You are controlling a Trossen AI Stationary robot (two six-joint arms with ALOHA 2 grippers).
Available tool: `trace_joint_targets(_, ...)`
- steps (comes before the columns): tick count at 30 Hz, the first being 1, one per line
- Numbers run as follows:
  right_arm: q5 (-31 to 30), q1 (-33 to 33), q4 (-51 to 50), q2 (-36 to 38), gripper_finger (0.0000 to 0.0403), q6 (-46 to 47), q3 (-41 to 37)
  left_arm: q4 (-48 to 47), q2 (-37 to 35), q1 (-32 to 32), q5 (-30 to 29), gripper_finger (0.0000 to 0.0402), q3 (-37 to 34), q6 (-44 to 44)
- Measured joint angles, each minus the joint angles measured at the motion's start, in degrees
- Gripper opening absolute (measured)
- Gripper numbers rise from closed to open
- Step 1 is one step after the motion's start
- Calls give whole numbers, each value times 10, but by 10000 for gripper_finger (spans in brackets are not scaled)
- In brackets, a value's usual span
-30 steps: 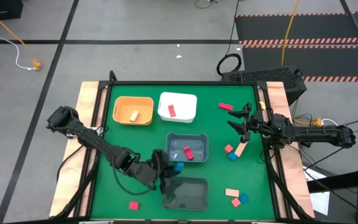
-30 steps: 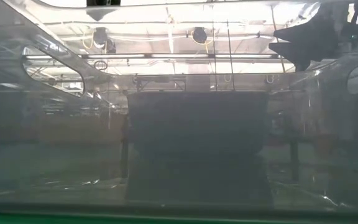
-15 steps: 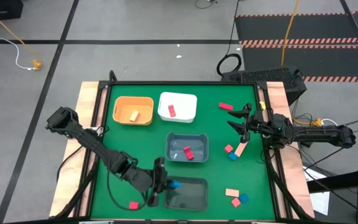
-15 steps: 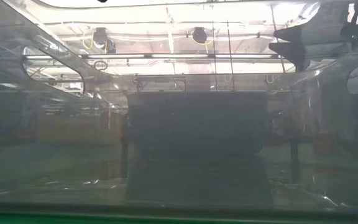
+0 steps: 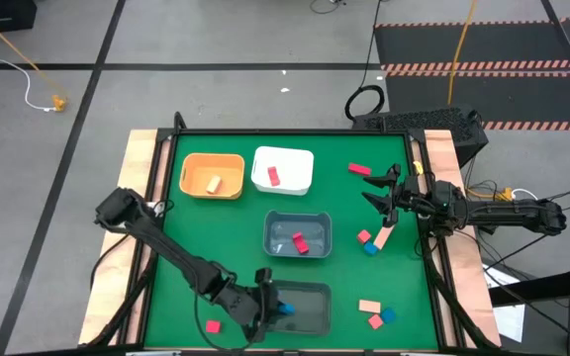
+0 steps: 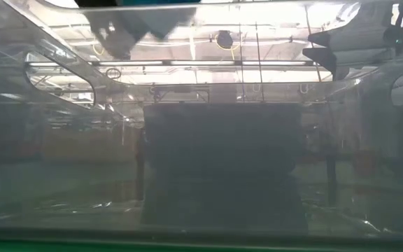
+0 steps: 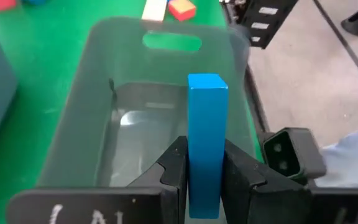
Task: Sort & place blocks by color
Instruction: Put the bottom left blue wooden block into the black bin
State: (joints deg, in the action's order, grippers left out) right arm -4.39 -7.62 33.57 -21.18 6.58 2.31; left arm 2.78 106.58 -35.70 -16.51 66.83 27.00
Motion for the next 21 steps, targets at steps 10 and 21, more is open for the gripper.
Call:
trace_joint_targets(10,0,0,0,0,210,0,0,13,20,5,1,80,0,77)
trace_joint_targets(21,0,0,0,0,210,0,0,29,20,7,2,164,0,78)
